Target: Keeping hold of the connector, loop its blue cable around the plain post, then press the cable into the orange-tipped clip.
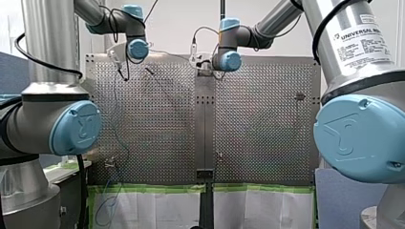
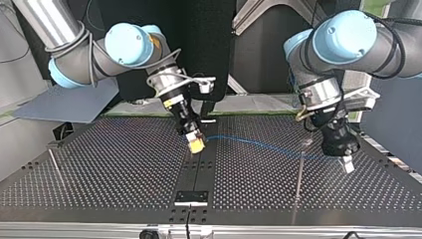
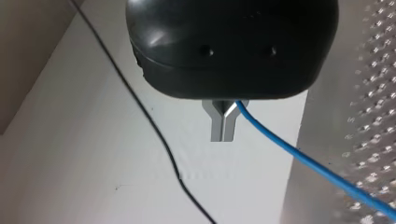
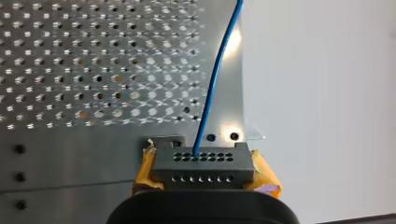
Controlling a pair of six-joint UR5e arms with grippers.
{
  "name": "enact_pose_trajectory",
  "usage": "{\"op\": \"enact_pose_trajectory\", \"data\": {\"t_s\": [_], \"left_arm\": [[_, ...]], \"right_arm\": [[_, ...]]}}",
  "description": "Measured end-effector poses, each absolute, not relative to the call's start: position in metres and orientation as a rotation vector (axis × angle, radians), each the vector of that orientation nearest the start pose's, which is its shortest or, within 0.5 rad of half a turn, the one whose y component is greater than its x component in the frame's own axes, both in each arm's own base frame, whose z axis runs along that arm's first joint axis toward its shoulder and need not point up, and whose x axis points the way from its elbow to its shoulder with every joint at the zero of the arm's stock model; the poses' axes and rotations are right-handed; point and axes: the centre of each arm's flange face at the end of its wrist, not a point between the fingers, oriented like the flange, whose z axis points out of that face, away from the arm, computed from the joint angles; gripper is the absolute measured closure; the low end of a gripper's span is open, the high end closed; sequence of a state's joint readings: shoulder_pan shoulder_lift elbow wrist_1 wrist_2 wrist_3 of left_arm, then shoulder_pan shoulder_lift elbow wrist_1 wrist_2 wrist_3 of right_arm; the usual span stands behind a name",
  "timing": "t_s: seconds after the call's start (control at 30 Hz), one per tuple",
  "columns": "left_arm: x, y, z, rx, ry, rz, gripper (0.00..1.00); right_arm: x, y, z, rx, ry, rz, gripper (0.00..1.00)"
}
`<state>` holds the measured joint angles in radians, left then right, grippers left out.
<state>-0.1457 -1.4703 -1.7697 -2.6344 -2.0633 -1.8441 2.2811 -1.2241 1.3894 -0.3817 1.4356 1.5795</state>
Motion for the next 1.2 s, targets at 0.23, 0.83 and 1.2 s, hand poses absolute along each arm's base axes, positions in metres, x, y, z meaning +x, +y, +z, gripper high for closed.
{"op": "enact_pose_trajectory", "data": {"t_s": [0.23,0.83,1.2], "left_arm": [[0.478,-0.129,0.488,-0.492,1.104,-0.072,1.00],[0.543,-0.104,0.476,-0.412,1.170,-0.103,1.00],[0.557,-0.099,0.454,-0.409,1.215,-0.091,1.00]], "right_arm": [[0.536,-0.404,0.435,1.550,-0.581,1.965,1.00],[0.548,-0.435,0.407,1.583,-0.626,1.938,1.00],[0.548,-0.441,0.398,1.592,-0.637,1.927,1.00]]}}
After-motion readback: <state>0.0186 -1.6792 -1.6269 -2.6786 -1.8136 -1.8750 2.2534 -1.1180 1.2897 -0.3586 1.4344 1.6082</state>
